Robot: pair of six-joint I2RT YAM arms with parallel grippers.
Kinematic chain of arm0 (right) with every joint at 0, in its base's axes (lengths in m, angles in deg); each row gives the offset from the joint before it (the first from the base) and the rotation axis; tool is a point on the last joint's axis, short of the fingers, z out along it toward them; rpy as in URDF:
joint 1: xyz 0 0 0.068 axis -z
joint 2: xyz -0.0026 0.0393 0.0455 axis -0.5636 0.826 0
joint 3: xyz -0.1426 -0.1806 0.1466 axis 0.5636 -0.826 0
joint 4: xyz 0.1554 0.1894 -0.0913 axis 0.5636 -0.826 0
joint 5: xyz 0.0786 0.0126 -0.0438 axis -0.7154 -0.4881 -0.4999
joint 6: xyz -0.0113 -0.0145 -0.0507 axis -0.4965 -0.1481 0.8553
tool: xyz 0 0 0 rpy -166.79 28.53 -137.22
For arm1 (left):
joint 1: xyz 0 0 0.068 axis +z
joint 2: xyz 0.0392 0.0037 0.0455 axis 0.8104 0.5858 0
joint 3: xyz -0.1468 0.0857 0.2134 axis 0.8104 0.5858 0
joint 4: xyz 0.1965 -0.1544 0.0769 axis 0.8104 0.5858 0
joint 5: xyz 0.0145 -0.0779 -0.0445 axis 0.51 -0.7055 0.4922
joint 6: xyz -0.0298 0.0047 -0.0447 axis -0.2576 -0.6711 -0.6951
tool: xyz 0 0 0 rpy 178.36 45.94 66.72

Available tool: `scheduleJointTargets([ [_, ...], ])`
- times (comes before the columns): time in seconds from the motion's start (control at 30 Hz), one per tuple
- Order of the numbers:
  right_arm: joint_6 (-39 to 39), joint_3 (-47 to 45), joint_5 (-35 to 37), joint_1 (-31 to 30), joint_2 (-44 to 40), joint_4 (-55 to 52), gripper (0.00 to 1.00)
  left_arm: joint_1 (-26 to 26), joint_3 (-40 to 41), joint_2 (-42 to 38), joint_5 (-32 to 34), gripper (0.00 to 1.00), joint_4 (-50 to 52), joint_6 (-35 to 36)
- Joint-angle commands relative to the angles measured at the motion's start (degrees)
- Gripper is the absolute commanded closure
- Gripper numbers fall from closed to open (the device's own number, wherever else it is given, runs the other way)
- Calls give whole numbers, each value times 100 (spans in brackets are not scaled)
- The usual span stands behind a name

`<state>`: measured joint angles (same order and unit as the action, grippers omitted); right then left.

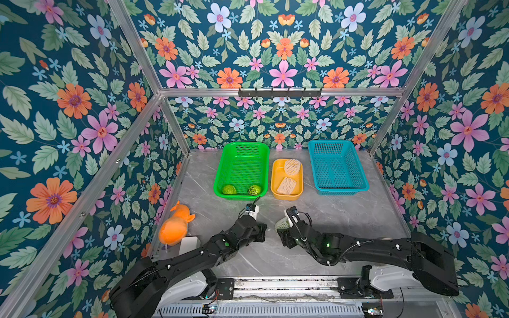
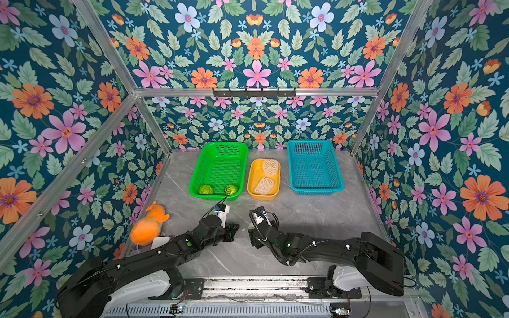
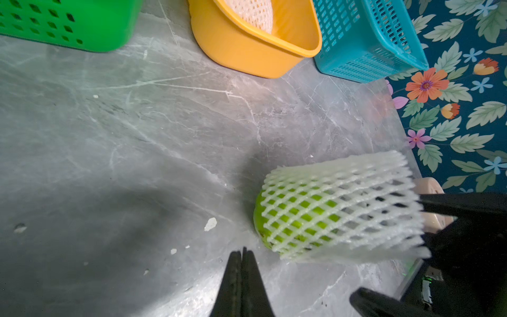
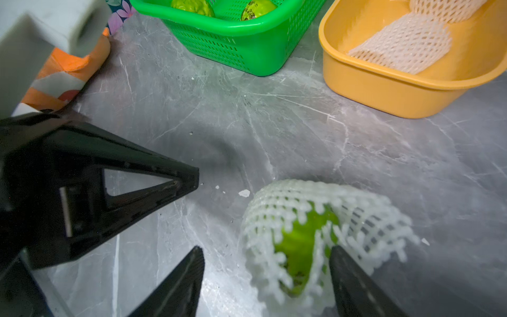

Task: Sleeve custard apples in foam nets
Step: Put on the foam net on the custard apple.

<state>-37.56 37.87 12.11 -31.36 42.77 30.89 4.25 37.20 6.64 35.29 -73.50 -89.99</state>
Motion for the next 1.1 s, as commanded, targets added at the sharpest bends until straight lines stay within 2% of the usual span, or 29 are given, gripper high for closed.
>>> scheduleJointTargets([
  [0.0, -185, 42, -69, -7, -109, -66, 27, 5, 27, -81, -23, 100, -59, -52],
  [0.1, -191, 40, -10, -2, -317, -259, 27, 38, 78, -171, 74, 98, -48, -80],
  [0.2, -149, 70, 65, 2, -597, -449, 27, 75, 48, -178, -12, 84, -121, -84],
  [0.3, -118, 114, 137, 23, -831, -690, 27, 91, 25, -95, -288, 74, -307, -120],
  [0.5, -243, 13, -116, 381, -1285, -1039, 28, 213, 82, 189, -1087, 66, -932, -367],
  [0.6, -319, -82, -557, 716, -1484, -1060, 31, 268, 86, 334, -1291, 65, -1124, -413],
  [0.7, -259, -24, -473, 753, -1545, -1260, 34, 387, 89, 479, -1349, 68, -1081, -479],
  [0.83, -367, 176, -393, 943, -1427, -1739, 38, 712, 375, 611, -1737, 69, -1629, -823],
  [1.07, -246, 311, -865, 1065, -1305, -1438, 45, 813, 283, 505, -1912, 71, -1602, -635],
])
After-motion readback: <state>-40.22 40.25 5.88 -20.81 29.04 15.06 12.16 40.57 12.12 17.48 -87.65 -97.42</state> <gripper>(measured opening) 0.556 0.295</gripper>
